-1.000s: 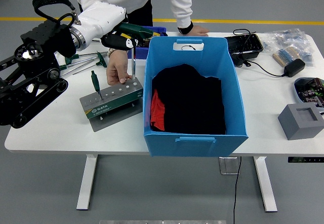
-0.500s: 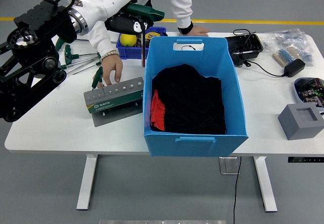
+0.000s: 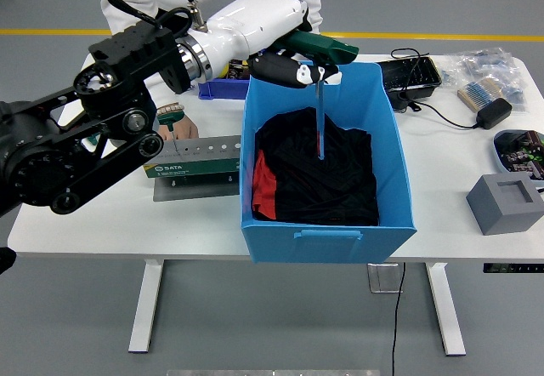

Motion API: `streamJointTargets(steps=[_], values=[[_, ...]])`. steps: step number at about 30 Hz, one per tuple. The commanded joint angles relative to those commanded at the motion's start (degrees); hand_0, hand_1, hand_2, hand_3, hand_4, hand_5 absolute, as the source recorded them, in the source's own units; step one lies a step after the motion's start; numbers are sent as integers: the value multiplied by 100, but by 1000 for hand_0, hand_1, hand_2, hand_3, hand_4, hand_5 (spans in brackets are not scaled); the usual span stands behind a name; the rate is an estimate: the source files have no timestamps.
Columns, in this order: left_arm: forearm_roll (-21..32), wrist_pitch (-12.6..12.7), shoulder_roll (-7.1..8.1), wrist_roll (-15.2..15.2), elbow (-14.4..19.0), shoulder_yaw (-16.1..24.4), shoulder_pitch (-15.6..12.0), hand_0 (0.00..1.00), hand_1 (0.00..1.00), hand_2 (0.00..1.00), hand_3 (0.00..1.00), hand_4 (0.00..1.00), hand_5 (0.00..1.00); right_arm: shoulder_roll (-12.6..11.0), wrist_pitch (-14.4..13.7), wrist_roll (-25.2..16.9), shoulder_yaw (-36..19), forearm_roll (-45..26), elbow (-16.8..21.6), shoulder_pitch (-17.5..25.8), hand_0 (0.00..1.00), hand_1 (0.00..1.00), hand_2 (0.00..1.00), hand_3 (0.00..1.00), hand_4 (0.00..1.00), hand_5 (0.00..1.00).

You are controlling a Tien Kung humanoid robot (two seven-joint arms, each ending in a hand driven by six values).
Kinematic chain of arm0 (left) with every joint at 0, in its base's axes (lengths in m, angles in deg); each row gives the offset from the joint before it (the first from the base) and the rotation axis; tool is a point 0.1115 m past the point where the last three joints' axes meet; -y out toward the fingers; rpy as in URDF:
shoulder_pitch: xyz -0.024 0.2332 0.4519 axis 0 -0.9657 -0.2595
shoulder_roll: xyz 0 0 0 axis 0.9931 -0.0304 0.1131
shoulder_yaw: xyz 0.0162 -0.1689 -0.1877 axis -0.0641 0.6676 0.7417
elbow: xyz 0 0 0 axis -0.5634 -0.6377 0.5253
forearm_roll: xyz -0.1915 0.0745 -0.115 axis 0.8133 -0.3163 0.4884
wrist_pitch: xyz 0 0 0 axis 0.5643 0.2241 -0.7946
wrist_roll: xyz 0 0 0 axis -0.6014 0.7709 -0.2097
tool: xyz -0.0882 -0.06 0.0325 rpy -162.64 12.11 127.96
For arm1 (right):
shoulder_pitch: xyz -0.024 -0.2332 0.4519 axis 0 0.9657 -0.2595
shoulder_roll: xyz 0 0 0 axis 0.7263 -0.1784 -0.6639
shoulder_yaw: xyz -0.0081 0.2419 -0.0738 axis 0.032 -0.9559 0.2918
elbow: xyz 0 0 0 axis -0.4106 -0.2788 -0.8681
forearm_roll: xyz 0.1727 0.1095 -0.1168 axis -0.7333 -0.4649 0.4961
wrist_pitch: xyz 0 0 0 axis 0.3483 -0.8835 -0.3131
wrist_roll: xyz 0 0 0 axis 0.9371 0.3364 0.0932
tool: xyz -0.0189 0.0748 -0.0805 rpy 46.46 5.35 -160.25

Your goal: Lift tool from toolbox,place it in box,lift tool from toolbox,place it in box

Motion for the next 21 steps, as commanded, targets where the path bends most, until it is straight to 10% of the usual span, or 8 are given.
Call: streamJointTargets(steps=[10,21], values=[[825,-946,-566,-877,-1222,-824,249,63,2,14,50,676,575,-45,4,37,-300,341,0,-46,676,673,721,563,789,672],[871,-887,-918,-1374,-2186,-1236,383,79,2,28,59,674,573,-89,17,73,-422,602,0,-131,676,671,722,564,789,671]])
